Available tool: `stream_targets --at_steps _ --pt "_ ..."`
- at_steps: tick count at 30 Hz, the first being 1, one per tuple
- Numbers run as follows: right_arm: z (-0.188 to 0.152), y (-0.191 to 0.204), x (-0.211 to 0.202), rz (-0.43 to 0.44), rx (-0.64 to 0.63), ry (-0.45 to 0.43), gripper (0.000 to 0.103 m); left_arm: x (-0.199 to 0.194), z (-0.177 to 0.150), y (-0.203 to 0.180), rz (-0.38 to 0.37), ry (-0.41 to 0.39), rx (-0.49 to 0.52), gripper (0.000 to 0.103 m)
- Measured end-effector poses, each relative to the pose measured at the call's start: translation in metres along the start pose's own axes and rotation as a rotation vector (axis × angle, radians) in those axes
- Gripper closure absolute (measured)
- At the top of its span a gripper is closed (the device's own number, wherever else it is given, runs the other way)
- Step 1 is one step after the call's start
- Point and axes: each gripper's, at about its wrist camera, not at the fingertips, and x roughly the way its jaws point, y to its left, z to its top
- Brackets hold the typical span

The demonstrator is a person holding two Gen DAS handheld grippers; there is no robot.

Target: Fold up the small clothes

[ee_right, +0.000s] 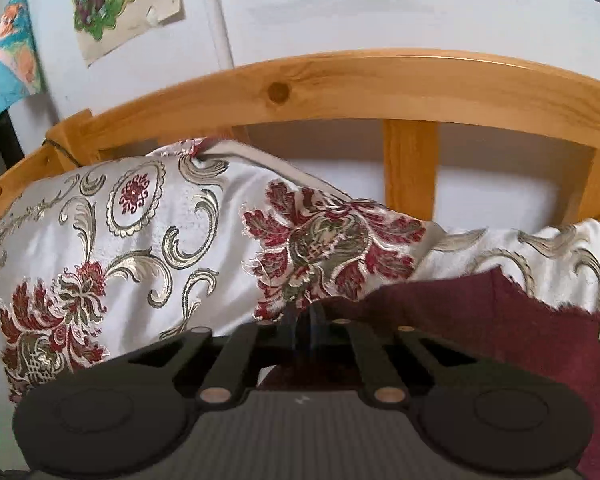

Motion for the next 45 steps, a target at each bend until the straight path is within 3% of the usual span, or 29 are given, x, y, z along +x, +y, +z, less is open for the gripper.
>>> stream_targets --at_steps 1,2,4,5,8,11,14,19,25,27,32,37,42,45 --pt "-0.001 -0.002 -0.008 -0.010 -0.006 -0.001 0.053 0.000 0.001 -0.004 0.008 -0.003 0.032 0.076" --pt "-0.004 -0.004 -0.017 -0.029 -0.014 0.000 0.038 -0.001 0.001 -0.007 0.017 -0.011 0.063 0.069" --pt "-0.011 -0.011 -0.038 -0.087 -0.032 0.009 0.034 -0.006 0.000 -0.015 0.055 -0.050 0.140 0.053" --pt "-0.017 -0.015 -0.049 -0.120 -0.045 0.018 0.028 -0.007 -0.001 -0.020 0.089 -0.073 0.177 0.038" --pt "-0.045 -0.026 -0.086 -0.223 -0.109 0.036 0.012 -0.002 -0.004 -0.032 0.163 -0.103 0.304 0.035" --pt "-0.087 -0.029 -0.121 -0.292 -0.172 0.071 0.006 0.010 -0.006 -0.035 0.231 -0.070 0.369 0.036" --pt "-0.134 -0.028 -0.156 -0.382 -0.215 0.111 0.003 0.015 -0.007 -0.034 0.252 -0.057 0.395 0.037" --pt "-0.195 -0.030 -0.184 -0.480 -0.271 0.185 0.002 0.019 -0.016 -0.048 0.307 -0.075 0.483 0.033" --pt "-0.239 -0.025 -0.203 -0.575 -0.374 0.188 0.002 0.005 -0.031 -0.066 0.379 -0.121 0.568 0.012" --pt "-0.247 -0.021 -0.218 -0.578 -0.370 0.175 0.001 -0.007 -0.037 -0.071 0.338 -0.116 0.584 0.003" --pt "-0.260 -0.014 -0.273 -0.509 -0.399 0.142 0.000 -0.046 -0.067 -0.086 0.233 -0.115 0.688 0.001" --pt "-0.284 0.006 -0.321 -0.358 -0.535 0.251 0.000 -0.088 -0.109 -0.113 0.153 -0.074 0.883 0.001" --pt "-0.307 0.021 -0.346 -0.301 -0.597 0.339 0.000 -0.138 -0.163 -0.136 0.015 0.047 1.140 0.001" --pt "-0.309 0.020 -0.342 -0.316 -0.559 0.370 0.000 -0.154 -0.191 -0.136 -0.071 0.208 1.277 0.001"
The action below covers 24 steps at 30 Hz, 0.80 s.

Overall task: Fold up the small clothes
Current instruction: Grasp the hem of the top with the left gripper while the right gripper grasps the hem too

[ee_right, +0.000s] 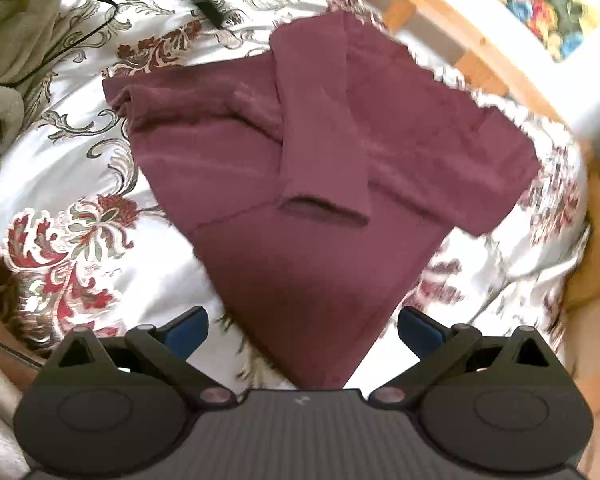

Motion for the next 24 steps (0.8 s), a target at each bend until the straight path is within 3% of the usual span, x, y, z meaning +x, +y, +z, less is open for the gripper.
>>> stream_targets --at_steps 2,5,8,11,14,19,22,24 --pt "0.000 0.002 0.003 -0.049 0.006 0.016 0.000 -0.002 -0.010 -0.013 -0.083 0.050 0.087 0.001" --pt "-0.002 0.003 0.001 -0.044 0.021 0.023 0.000 0.002 -0.026 -0.031 -0.109 0.123 0.186 0.001" --pt "-0.007 -0.002 -0.004 -0.036 0.046 0.009 0.000 0.015 -0.041 -0.047 -0.074 0.222 0.265 0.001" --pt "-0.011 -0.010 -0.005 -0.022 0.071 -0.003 0.000 0.041 -0.054 -0.054 0.010 0.375 0.325 0.001" --pt "-0.013 -0.014 0.000 -0.009 0.082 0.013 0.000 0.057 -0.061 -0.052 0.046 0.455 0.318 0.003" --pt "-0.014 -0.011 0.020 -0.059 0.050 0.105 0.000 0.060 -0.057 -0.046 0.138 0.418 0.333 0.008" --pt "-0.016 0.001 0.037 -0.187 -0.070 0.186 0.000 0.063 -0.058 -0.051 0.232 0.398 0.398 0.008" --pt "-0.022 0.013 0.047 -0.243 -0.192 0.189 0.000 0.062 -0.061 -0.055 0.250 0.384 0.433 0.012"
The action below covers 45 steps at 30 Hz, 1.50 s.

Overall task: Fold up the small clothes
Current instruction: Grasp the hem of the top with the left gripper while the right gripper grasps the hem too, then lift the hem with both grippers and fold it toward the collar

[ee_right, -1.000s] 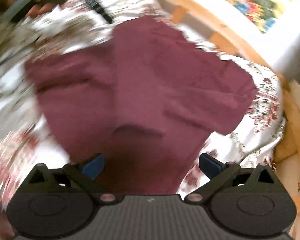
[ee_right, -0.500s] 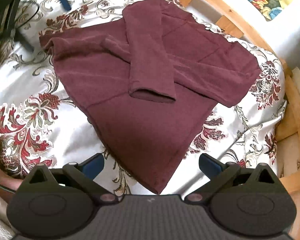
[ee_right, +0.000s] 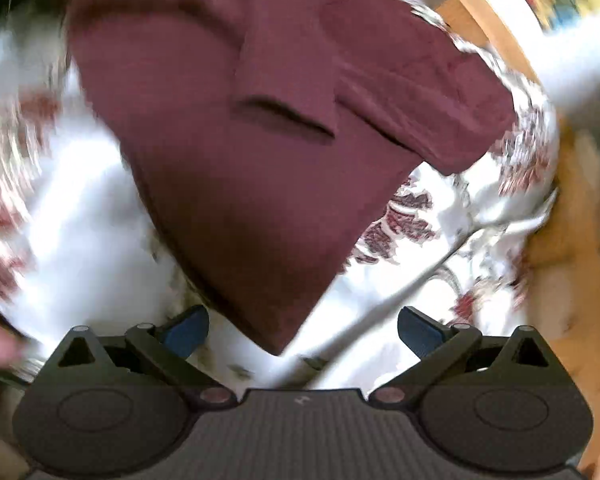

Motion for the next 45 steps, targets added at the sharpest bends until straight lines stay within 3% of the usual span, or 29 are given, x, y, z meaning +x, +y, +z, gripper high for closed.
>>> stream_targets --at_steps 2,3,4,5,6,7,8,10,17,19,23,27,34,39,45 --pt "-0.003 0.008 0.001 -0.044 -0.062 -0.029 0.000 -0.004 0.001 -0.007 0.029 -0.017 0.041 0.021" --pt "-0.004 0.010 0.000 -0.054 -0.072 -0.038 0.001 -0.005 0.001 -0.010 0.050 -0.025 0.062 0.033" --pt "-0.005 0.011 -0.002 -0.050 -0.079 -0.052 0.010 -0.007 0.001 -0.014 0.079 -0.032 0.086 0.041" --pt "-0.007 0.011 -0.004 -0.028 -0.083 -0.066 0.033 -0.009 0.000 -0.017 0.105 -0.037 0.110 0.058" --pt "-0.007 0.011 -0.005 -0.018 -0.087 -0.071 0.047 -0.009 0.001 -0.019 0.120 -0.042 0.124 0.072" --pt "-0.009 0.012 -0.005 -0.018 -0.093 -0.073 0.071 -0.011 0.001 -0.019 0.126 -0.052 0.128 0.080" --pt "-0.009 0.013 -0.006 -0.027 -0.097 -0.078 0.080 -0.013 0.001 -0.018 0.127 -0.064 0.123 0.089" --pt "-0.008 0.010 -0.012 -0.047 -0.076 -0.103 0.092 -0.021 0.003 -0.010 0.144 -0.106 0.088 0.093" --pt "-0.010 -0.028 -0.072 -0.195 0.159 -0.234 0.095 -0.080 0.001 0.040 0.291 -0.240 -0.093 0.096" --pt "-0.011 -0.037 -0.094 -0.230 0.196 -0.269 0.096 -0.100 -0.005 0.051 0.299 -0.267 -0.129 0.096" --pt "-0.016 -0.037 -0.148 -0.272 0.227 -0.329 0.096 -0.148 -0.025 0.059 0.260 -0.316 -0.180 0.096" --pt "-0.034 -0.016 -0.194 -0.274 0.193 -0.342 0.096 -0.192 -0.053 0.046 0.175 -0.345 -0.194 0.096" --pt "-0.063 0.027 -0.253 -0.263 0.299 -0.373 0.096 -0.231 -0.104 0.009 0.020 -0.407 -0.316 0.096" --pt "-0.055 0.020 -0.245 -0.291 0.333 -0.360 0.096 -0.227 -0.099 0.013 0.026 -0.427 -0.367 0.096" --pt "-0.026 -0.037 -0.202 -0.301 0.530 -0.357 0.096 -0.199 -0.059 0.067 0.028 -0.435 -0.533 0.096"
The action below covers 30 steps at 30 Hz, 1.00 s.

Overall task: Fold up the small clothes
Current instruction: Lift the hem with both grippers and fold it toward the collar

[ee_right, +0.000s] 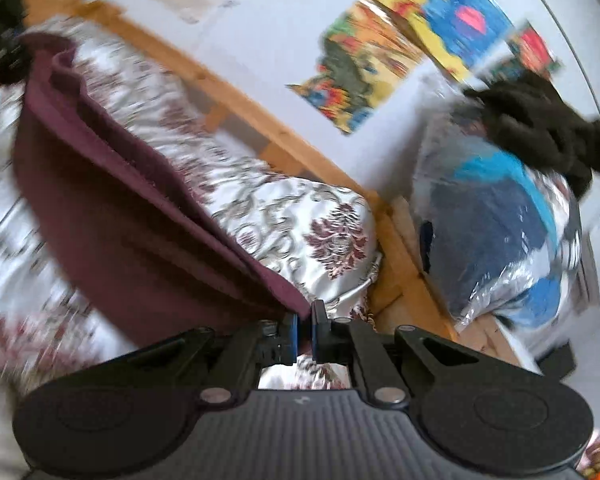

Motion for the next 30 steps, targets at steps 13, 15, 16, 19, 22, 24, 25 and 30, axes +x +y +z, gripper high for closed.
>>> stream_targets --at_steps 13,15,16,19,22,24,25,30 --pt "0.021 0.013 0.199 0.061 0.139 0.078 0.095 0.169 0.033 0.083 -0.037 0.190 -0.327 0.096" --pt "0.014 0.019 0.225 0.075 0.171 0.095 0.095 0.191 0.024 0.086 -0.033 0.204 -0.366 0.096" --pt "0.012 0.022 0.236 0.084 0.182 0.110 0.095 0.203 0.020 0.088 -0.033 0.212 -0.388 0.096" --pt "0.009 0.032 0.262 0.084 0.136 0.130 0.094 0.233 0.011 0.087 -0.017 0.217 -0.396 0.095" --pt "0.003 0.043 0.278 0.066 0.056 0.147 0.093 0.259 0.004 0.088 -0.015 0.227 -0.423 0.094" --pt "0.000 0.046 0.286 0.065 0.061 0.163 0.092 0.273 0.000 0.089 -0.020 0.235 -0.444 0.094" --pt "-0.002 0.046 0.290 0.065 0.067 0.171 0.092 0.280 -0.002 0.089 -0.019 0.244 -0.451 0.094" --pt "-0.004 0.047 0.302 0.063 0.089 0.169 0.085 0.295 -0.006 0.083 0.005 0.255 -0.415 0.084"
